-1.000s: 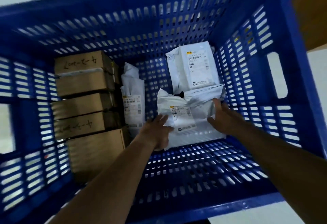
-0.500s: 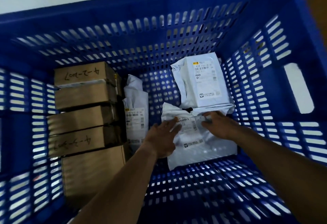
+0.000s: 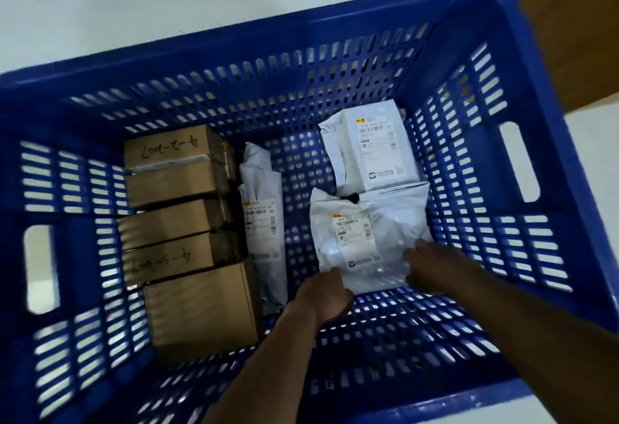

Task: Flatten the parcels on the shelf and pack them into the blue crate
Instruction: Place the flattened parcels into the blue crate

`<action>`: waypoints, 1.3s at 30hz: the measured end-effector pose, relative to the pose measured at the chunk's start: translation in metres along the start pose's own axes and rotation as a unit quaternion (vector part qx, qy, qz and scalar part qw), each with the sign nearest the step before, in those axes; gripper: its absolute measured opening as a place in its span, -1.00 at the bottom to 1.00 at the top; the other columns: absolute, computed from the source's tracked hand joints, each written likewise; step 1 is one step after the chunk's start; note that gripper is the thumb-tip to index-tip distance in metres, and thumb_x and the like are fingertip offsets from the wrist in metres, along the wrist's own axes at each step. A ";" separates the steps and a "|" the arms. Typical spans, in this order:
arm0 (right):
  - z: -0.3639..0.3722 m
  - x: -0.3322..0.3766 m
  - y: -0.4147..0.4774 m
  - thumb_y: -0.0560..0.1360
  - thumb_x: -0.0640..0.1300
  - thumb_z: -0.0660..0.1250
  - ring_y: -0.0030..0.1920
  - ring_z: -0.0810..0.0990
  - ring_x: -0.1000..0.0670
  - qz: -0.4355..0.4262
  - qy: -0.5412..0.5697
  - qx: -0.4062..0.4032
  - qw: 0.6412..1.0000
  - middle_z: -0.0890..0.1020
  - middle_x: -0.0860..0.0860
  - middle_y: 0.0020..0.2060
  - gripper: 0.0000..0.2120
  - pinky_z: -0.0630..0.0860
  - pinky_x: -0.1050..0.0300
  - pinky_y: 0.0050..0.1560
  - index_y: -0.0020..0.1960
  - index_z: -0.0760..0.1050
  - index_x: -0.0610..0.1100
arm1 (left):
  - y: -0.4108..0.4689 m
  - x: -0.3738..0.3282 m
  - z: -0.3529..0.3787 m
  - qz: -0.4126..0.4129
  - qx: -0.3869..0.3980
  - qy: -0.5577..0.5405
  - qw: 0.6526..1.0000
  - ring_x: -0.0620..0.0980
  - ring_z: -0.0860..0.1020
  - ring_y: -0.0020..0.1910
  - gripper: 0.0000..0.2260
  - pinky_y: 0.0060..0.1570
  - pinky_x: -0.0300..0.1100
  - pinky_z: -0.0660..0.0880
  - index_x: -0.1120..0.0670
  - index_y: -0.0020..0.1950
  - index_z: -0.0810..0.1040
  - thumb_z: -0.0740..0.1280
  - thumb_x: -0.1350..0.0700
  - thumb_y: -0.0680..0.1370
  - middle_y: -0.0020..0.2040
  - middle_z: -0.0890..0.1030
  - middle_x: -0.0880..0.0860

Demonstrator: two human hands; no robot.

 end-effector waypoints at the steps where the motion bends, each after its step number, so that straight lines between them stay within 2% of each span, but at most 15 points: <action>1: 0.006 -0.006 -0.002 0.61 0.10 0.19 0.38 0.41 -0.15 0.003 0.004 0.014 1.000 0.33 -0.10 0.43 -0.50 0.38 -0.02 0.33 0.51 0.25 -0.01 | 0.001 0.000 0.000 -0.006 -0.002 -0.006 1.000 0.14 0.50 0.34 -0.55 0.23 -0.10 0.42 0.08 0.53 0.30 0.22 0.05 0.64 0.42 0.48 0.15; 6: 0.015 -0.014 -0.020 0.59 0.08 0.27 0.40 0.42 -0.14 0.014 0.086 0.005 0.996 0.33 -0.10 0.49 -0.41 0.37 0.02 0.37 0.55 0.19 -0.05 | 0.002 -0.009 0.005 -0.001 0.037 -0.074 0.997 0.12 0.46 0.37 -0.49 0.28 -0.07 0.42 -0.09 0.57 0.20 0.17 0.10 0.61 0.48 0.42 0.10; 9: 0.006 -0.007 -0.035 0.60 0.10 0.26 0.31 0.50 -0.13 -0.001 0.159 -0.010 0.987 0.40 -0.10 0.43 -0.47 0.46 0.05 0.23 0.50 0.26 -0.05 | -0.006 -0.017 0.011 -0.007 0.055 -0.064 0.996 0.12 0.40 0.43 -0.47 0.33 -0.07 0.37 -0.03 0.61 0.16 0.16 0.13 0.63 0.53 0.36 0.13; 11: -0.008 0.000 -0.056 0.62 0.09 0.22 0.25 0.54 -0.11 -0.001 0.227 -0.038 0.973 0.48 -0.09 0.37 -0.57 0.45 0.10 0.09 0.43 0.35 -0.05 | -0.021 -0.010 0.000 -0.027 0.038 -0.035 0.998 0.14 0.41 0.43 -0.52 0.33 -0.04 0.39 0.03 0.58 0.23 0.16 0.09 0.64 0.52 0.37 0.15; 13: -0.025 0.004 -0.086 0.63 0.07 0.20 0.20 0.57 -0.12 0.021 0.293 -0.079 0.953 0.57 -0.08 0.28 -0.66 0.43 0.12 0.04 0.34 0.45 -0.04 | -0.054 -0.012 -0.026 -0.019 -0.019 -0.022 0.999 0.14 0.52 0.27 -0.62 0.13 -0.09 0.45 0.08 0.48 0.38 0.15 0.04 0.66 0.38 0.50 0.15; 15: -0.046 0.006 -0.125 0.63 0.01 0.22 0.13 0.60 -0.19 0.044 0.328 -0.154 0.931 0.65 -0.11 0.15 -0.76 0.47 0.06 0.04 0.19 0.55 -0.05 | -0.106 -0.028 -0.057 0.028 -0.102 -0.026 0.994 0.09 0.58 0.11 -0.71 0.04 -0.11 0.49 0.06 0.33 0.52 0.17 0.04 0.66 0.21 0.60 0.08; 18: -0.075 0.025 -0.182 0.60 -0.06 0.26 0.00 0.64 -0.27 0.036 0.360 -0.266 0.894 0.69 -0.14 -0.03 -0.85 0.53 -0.06 -0.02 0.07 0.56 -0.07 | -0.201 -0.055 -0.099 0.147 -0.260 -0.064 0.952 -0.11 0.59 -0.14 -0.86 -0.12 -0.16 0.52 0.02 0.03 0.62 0.26 0.05 0.62 -0.08 0.65 -0.06; 21: -0.065 0.055 -0.225 0.58 -0.04 0.22 -0.04 0.63 -0.22 0.003 0.345 -0.287 0.894 0.67 -0.13 -0.09 -0.80 0.52 -0.02 -0.09 0.03 0.58 -0.10 | -0.264 -0.075 -0.081 0.205 -0.226 -0.069 0.950 -0.16 0.51 -0.30 -0.84 -0.24 -0.19 0.42 0.00 -0.14 0.58 0.25 -0.01 0.55 -0.25 0.61 -0.10; 23: -0.059 0.070 -0.237 0.54 0.00 0.14 -0.10 0.62 -0.20 -0.019 0.287 -0.315 0.905 0.65 -0.08 -0.14 -0.72 0.52 -0.01 -0.11 -0.05 0.58 -0.10 | -0.282 -0.079 -0.057 0.207 -0.195 -0.050 0.957 -0.12 0.50 -0.29 -0.82 -0.24 -0.21 0.36 0.00 -0.16 0.56 0.22 -0.02 0.52 -0.24 0.60 -0.08; 25: -0.055 0.075 -0.235 0.52 0.00 0.11 -0.18 0.61 -0.18 -0.018 0.245 -0.333 0.910 0.61 -0.04 -0.23 -0.73 0.51 -0.01 -0.16 -0.14 0.54 -0.08 | -0.285 -0.076 -0.038 0.200 -0.179 -0.042 0.962 -0.07 0.54 -0.24 -0.82 -0.21 -0.17 0.42 0.01 -0.13 0.56 0.21 0.00 0.56 -0.20 0.62 -0.05; 29: -0.059 0.074 -0.224 0.47 -0.14 0.32 -0.30 0.57 -0.15 -0.001 0.266 -0.346 0.900 0.55 -0.03 -0.33 -0.88 0.47 0.06 -0.26 -0.24 0.47 -0.08 | -0.270 -0.065 -0.029 0.156 -0.189 -0.070 0.967 -0.07 0.56 -0.22 -0.69 -0.19 -0.18 0.45 0.04 -0.10 0.57 0.12 -0.11 0.54 -0.16 0.63 -0.03; 32: -0.068 0.076 -0.227 0.41 -0.23 0.45 -0.29 0.58 -0.16 0.000 0.270 -0.337 0.902 0.57 -0.04 -0.33 -0.84 0.50 0.05 -0.25 -0.26 0.49 -0.10 | -0.264 -0.056 -0.042 0.114 -0.219 -0.101 0.964 -0.04 0.55 -0.26 -0.60 -0.23 -0.18 0.41 0.05 -0.14 0.55 0.03 -0.16 0.47 -0.21 0.63 -0.02; 35: -0.078 0.084 -0.243 0.47 -0.10 0.28 -0.27 0.60 -0.15 -0.001 0.262 -0.327 0.908 0.58 -0.03 -0.30 -0.86 0.52 0.03 -0.25 -0.24 0.50 -0.11 | -0.275 -0.051 -0.062 0.086 -0.226 -0.114 0.964 0.00 0.56 -0.26 -0.70 -0.20 -0.08 0.48 0.07 -0.13 0.54 0.11 -0.08 0.53 -0.23 0.63 -0.01; 37: -0.087 0.086 -0.256 0.48 -0.01 0.11 -0.28 0.62 -0.12 -0.005 0.260 -0.334 0.906 0.60 -0.03 -0.30 -0.72 0.56 0.02 -0.28 -0.22 0.53 -0.11 | -0.286 -0.051 -0.079 0.085 -0.227 -0.110 0.964 -0.01 0.56 -0.27 -0.71 -0.20 -0.05 0.52 0.08 -0.13 0.53 0.12 -0.07 0.55 -0.23 0.62 0.00; 39: -0.102 0.091 -0.272 0.44 -0.02 0.18 -0.34 0.63 -0.09 -0.013 0.261 -0.315 0.912 0.62 -0.03 -0.34 -0.75 0.58 0.04 -0.37 -0.25 0.55 -0.12 | -0.302 -0.052 -0.103 0.086 -0.241 -0.103 0.961 -0.02 0.59 -0.26 -0.71 -0.17 -0.04 0.55 0.07 -0.12 0.55 0.13 -0.07 0.57 -0.22 0.64 -0.02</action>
Point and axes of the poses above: each hand's wrist, its own y-axis towards the middle knuckle, its own z-axis out of the palm, x = y × z, the point moved 9 cm from there along y, towards the middle knuckle
